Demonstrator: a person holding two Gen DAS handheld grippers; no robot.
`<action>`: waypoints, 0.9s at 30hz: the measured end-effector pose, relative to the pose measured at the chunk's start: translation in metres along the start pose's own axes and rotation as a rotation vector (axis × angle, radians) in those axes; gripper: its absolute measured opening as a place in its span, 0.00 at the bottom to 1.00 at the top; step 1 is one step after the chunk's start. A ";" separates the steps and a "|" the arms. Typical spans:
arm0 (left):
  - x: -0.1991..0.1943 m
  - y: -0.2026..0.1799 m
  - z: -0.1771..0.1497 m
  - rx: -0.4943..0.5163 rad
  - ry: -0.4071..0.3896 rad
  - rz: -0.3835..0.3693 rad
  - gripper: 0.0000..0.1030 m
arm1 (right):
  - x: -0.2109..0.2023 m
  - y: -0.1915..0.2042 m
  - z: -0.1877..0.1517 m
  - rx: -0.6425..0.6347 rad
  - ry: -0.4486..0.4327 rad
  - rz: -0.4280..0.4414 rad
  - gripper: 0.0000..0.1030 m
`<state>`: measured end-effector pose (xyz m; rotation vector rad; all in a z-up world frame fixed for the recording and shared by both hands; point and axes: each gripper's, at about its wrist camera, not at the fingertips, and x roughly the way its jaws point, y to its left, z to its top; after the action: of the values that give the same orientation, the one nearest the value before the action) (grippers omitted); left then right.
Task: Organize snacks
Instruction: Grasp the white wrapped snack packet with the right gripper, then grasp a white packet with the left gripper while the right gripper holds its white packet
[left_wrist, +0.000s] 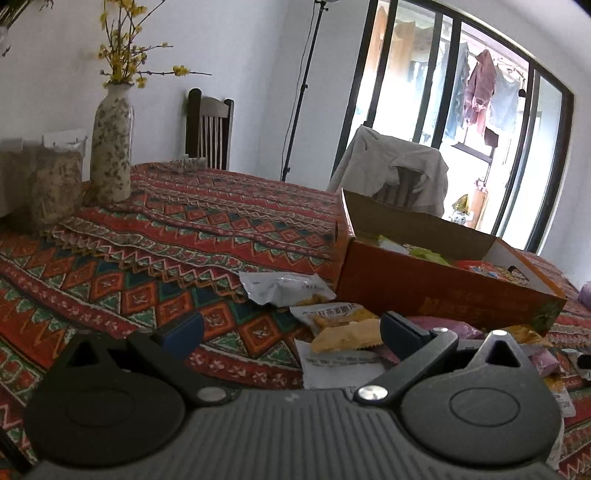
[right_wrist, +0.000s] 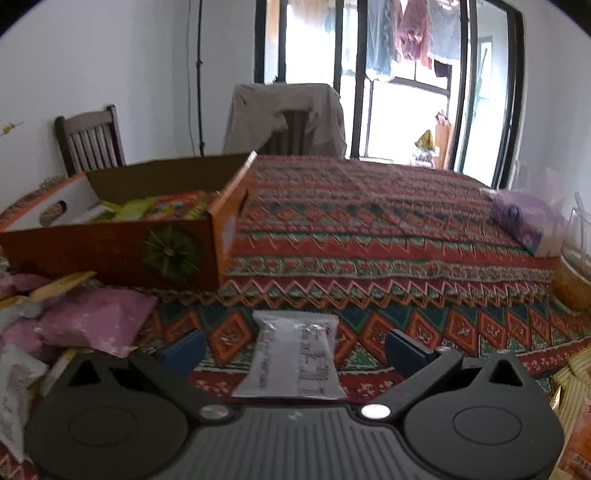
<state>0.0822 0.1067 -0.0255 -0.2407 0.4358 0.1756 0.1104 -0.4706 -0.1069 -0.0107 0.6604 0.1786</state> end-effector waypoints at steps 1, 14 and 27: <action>0.001 0.001 0.000 -0.004 0.005 -0.007 1.00 | 0.003 0.000 0.001 0.003 0.008 0.000 0.91; 0.000 0.009 0.000 -0.060 0.005 -0.017 1.00 | 0.011 0.013 0.003 -0.010 -0.005 0.032 0.39; 0.000 0.011 -0.001 -0.070 0.005 -0.011 1.00 | -0.024 0.059 0.010 0.002 -0.260 0.117 0.39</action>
<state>0.0798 0.1167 -0.0284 -0.3123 0.4337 0.1798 0.0875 -0.4153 -0.0818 0.0527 0.4014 0.2870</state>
